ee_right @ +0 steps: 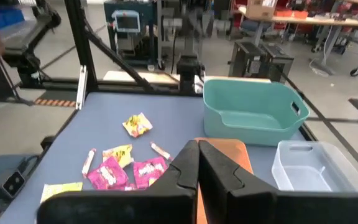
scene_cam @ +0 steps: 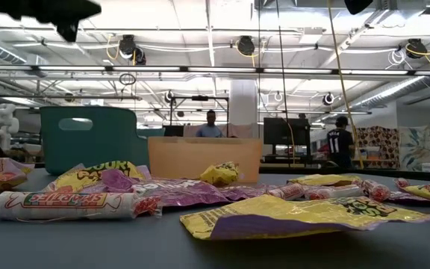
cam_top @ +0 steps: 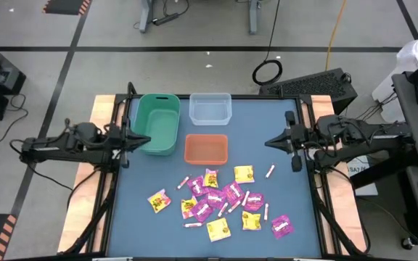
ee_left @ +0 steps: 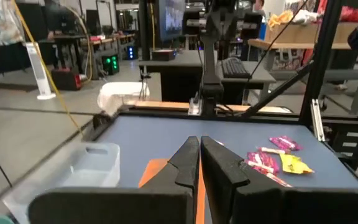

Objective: Sort candy
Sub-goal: Put the white candy into the transparent bin

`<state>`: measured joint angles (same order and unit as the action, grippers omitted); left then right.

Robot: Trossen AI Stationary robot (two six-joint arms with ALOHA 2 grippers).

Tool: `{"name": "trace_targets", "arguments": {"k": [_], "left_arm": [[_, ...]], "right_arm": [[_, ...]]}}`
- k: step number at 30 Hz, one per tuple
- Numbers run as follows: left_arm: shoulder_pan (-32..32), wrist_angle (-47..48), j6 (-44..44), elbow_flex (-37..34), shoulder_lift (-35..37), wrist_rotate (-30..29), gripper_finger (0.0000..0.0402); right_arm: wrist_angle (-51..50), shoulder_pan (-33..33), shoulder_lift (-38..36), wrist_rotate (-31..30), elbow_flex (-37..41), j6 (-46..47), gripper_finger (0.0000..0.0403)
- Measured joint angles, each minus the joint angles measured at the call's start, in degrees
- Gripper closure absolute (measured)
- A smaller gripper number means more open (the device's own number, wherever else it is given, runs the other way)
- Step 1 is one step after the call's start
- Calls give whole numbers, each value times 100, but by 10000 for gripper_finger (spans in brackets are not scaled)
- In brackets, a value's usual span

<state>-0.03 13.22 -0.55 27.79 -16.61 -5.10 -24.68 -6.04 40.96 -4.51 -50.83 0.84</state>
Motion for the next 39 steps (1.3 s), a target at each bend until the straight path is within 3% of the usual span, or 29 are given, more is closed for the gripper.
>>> {"name": "trace_targets", "arguments": {"k": [11, 17, 22, 28, 39], "left_arm": [[0, 952, -333, 1972, -1159, 20, 377], [0, 1334, -338, 2639, -1925, 124, 377], [-11, 1458, -297, 2728, -2530, 475, 377], [-171, 1683, -278, 2694, -3159, 492, 377], [-561, 1130, -304, 2658, -4036, 489, 377]], "right_arm": [[-677, -2, 211, 4, 0, 166, 403], [-1050, -2, 288, 7, 0, 227, 403], [-1152, -2, 310, 7, 0, 334, 403], [-1447, -2, 310, 16, 0, 759, 403], [-3330, -9, 756, 33, 0, 1754, 401]]}}
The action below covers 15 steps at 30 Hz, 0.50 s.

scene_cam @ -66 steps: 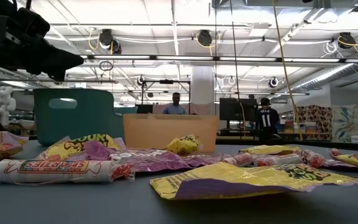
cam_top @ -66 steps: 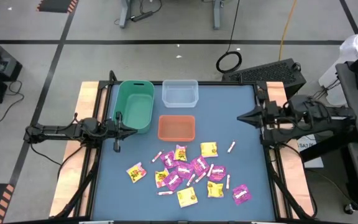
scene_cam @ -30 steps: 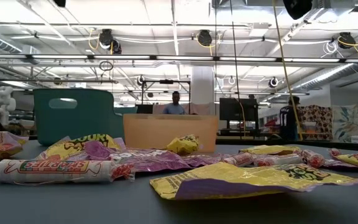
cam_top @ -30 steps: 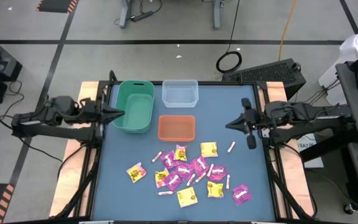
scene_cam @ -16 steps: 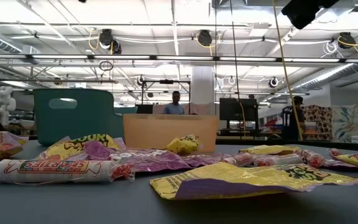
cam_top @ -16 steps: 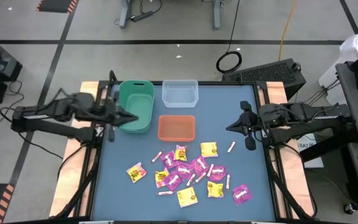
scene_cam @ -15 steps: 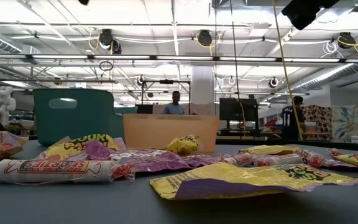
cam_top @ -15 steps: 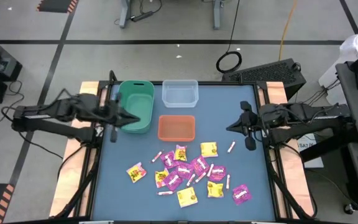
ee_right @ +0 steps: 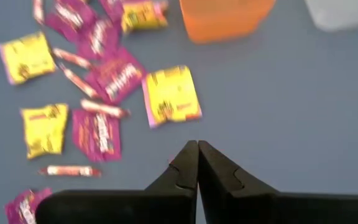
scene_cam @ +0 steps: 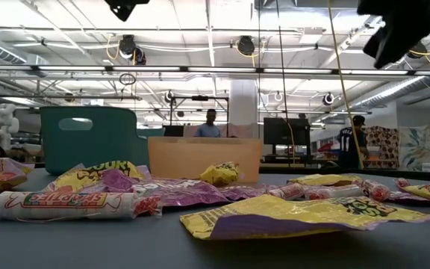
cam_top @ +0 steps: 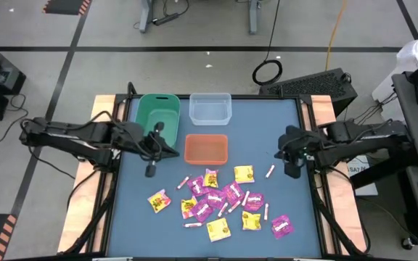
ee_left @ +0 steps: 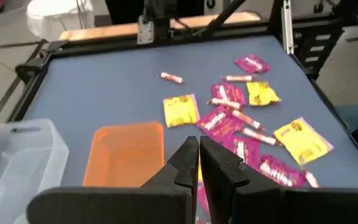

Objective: Sort candy
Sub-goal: Put the white candy into the transparent bin

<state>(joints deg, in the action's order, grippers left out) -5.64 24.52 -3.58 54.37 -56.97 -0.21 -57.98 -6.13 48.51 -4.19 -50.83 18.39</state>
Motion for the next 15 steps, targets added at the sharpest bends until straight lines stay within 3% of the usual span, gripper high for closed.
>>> {"name": "trace_targets", "arguments": {"k": [15], "left_arm": [[-140, -19, 5, -2, -1134, -19, 377]], "right_arm": [[-203, 2, 1303, -2, 2, -602, 335]]}}
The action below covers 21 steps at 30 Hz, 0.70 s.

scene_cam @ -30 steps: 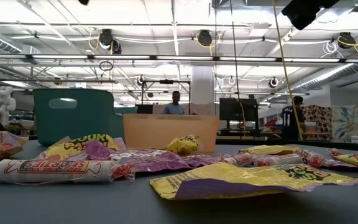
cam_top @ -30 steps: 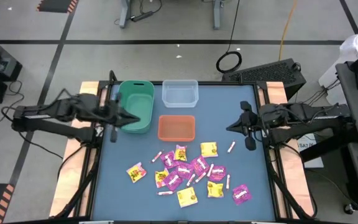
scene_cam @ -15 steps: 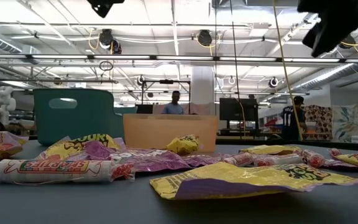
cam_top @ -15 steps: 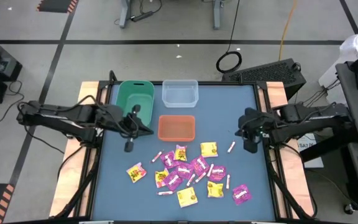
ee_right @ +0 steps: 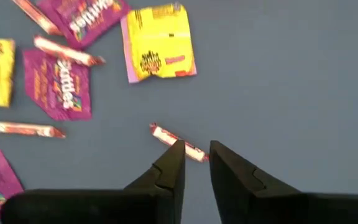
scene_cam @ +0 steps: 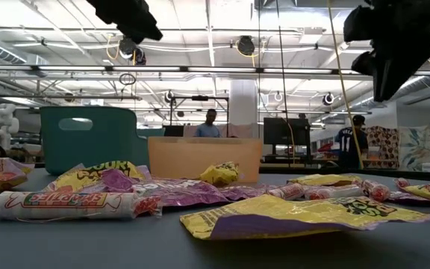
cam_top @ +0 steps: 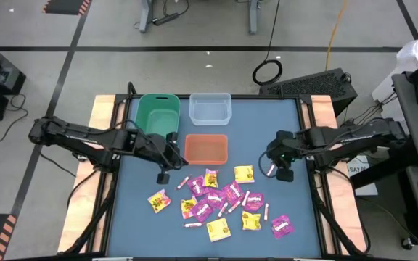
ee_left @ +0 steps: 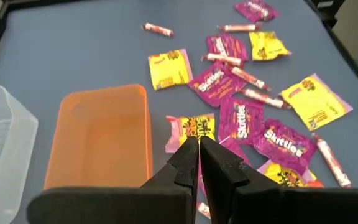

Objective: Sort candy
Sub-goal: Put the white candy into the transparent bin

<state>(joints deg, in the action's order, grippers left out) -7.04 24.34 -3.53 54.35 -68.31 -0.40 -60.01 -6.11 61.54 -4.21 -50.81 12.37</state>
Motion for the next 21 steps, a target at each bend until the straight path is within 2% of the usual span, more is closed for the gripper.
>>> {"name": "trace_targets", "arguments": {"k": [6, 16, 21], "left_arm": [[-35, -155, 8, 0, -269, -11, 377], [-201, -299, 7, -2, -361, -11, 377], [-296, -303, -26, -2, -361, -395, 377]], "right_arm": [[-2, -119, 525, -9, 0, -376, 310], [51, -671, 1239, -431, 134, -728, 249], [282, -811, 1389, -470, 561, -731, 229]]}}
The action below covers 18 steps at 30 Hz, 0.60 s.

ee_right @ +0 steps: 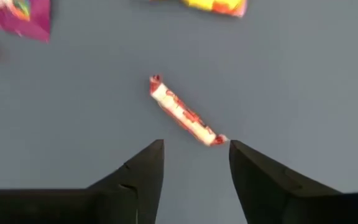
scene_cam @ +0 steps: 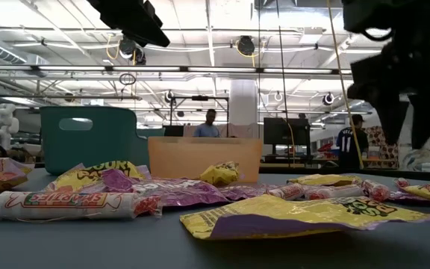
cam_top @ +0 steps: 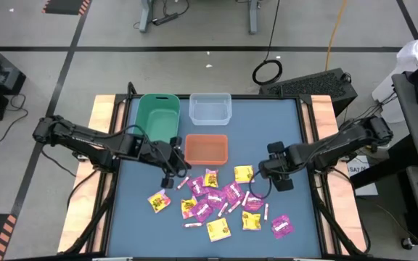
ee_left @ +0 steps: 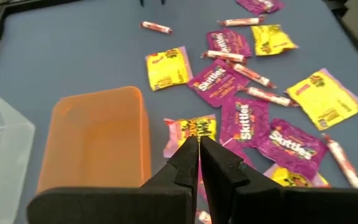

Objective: Sort candy
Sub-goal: Put the white candy into the transparent bin

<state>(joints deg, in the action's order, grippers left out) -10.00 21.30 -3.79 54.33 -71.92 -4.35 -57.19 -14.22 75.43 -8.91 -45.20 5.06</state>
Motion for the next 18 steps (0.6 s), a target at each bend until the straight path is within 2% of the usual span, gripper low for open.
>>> {"name": "trace_targets", "arguments": {"k": [9, 18], "left_arm": [[-4, -166, 4, 0, -26, -84, 377], [-4, -454, 2, 0, -366, -85, 377]], "right_arm": [[173, -15, 23, -5, 102, -87, 227], [330, -15, 617, 33, 95, -233, 227]]}}
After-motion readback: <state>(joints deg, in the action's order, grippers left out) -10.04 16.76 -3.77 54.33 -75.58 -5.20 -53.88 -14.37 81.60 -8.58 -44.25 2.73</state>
